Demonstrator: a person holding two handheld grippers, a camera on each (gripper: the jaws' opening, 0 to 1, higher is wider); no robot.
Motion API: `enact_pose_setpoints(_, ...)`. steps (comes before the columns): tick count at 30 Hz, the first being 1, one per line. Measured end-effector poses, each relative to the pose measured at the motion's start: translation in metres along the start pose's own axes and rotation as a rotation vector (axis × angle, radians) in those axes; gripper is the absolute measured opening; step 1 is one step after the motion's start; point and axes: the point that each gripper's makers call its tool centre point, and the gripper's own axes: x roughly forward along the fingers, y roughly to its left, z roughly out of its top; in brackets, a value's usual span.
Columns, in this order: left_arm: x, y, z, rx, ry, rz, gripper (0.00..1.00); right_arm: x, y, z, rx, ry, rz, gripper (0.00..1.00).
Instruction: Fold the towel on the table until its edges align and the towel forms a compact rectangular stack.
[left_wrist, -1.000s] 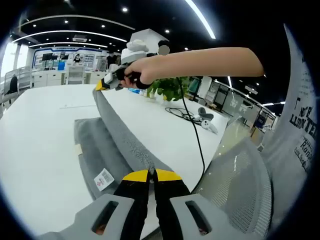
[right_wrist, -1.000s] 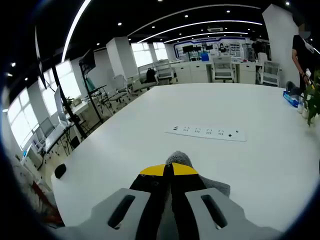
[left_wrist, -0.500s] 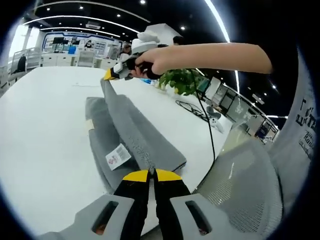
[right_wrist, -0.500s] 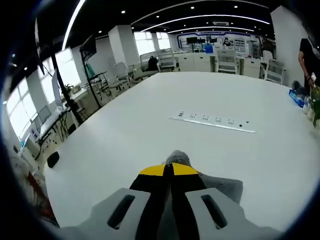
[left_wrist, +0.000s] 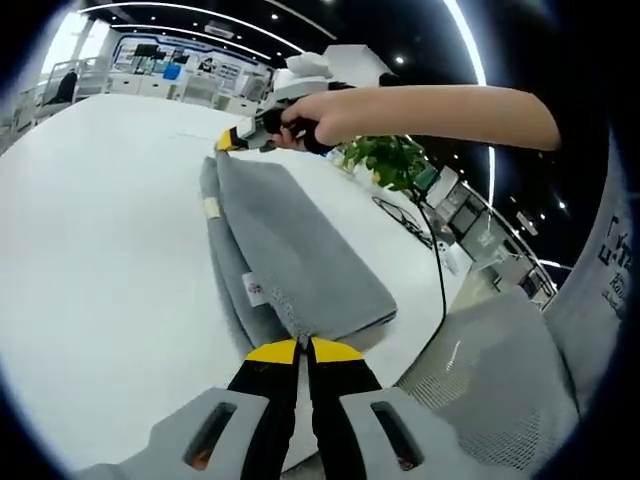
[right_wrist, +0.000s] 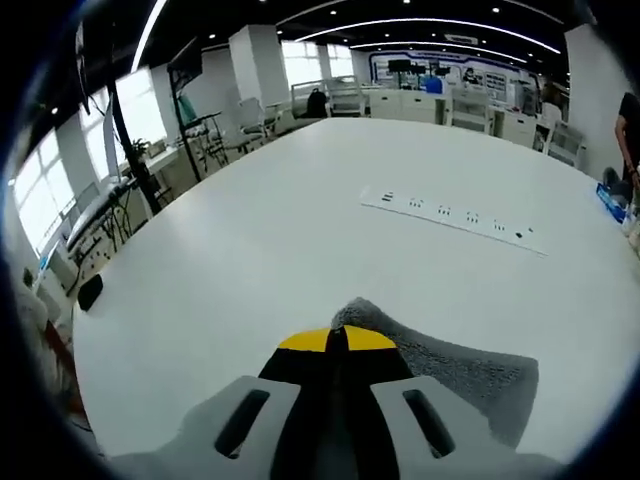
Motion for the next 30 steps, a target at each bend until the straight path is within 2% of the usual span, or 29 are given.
enact_pose_setpoints(4,0.001,0.001,-0.004,-0.021,0.012,0.008,0.03,0.003,0.002,-0.003,-0.022,0.006,0.016,0.02)
enact_pose_setpoints(8,-0.001,-0.001,-0.002,-0.026,0.011,0.0,0.04,-0.001,0.004,-0.004,-0.083,0.002,0.05,0.05)
enact_pose_setpoints(12,-0.004,-0.006,0.0,0.005,0.041,-0.015,0.14,-0.007,-0.003,-0.01,-0.075,0.005,0.044,0.08)
enact_pose_setpoints(17,-0.009,-0.009,0.007,0.072,0.057,-0.022,0.18,-0.018,-0.011,-0.009,-0.082,-0.004,0.044,0.11)
enact_pose_setpoints(20,-0.01,-0.009,0.012,0.115,0.063,-0.004,0.22,-0.028,-0.016,-0.007,-0.083,-0.012,0.042,0.14)
enact_pose_setpoints(24,-0.01,-0.01,0.019,0.151,0.064,0.009,0.22,-0.037,-0.026,-0.01,-0.074,-0.018,0.032,0.17)
enact_pose_setpoints(27,-0.008,-0.013,0.025,0.183,0.065,0.008,0.24,-0.048,-0.028,-0.017,-0.048,-0.014,0.045,0.18)
enact_pose_setpoints(30,-0.005,-0.016,0.026,0.25,0.086,0.001,0.25,-0.059,-0.025,-0.026,-0.063,-0.004,0.055,0.18)
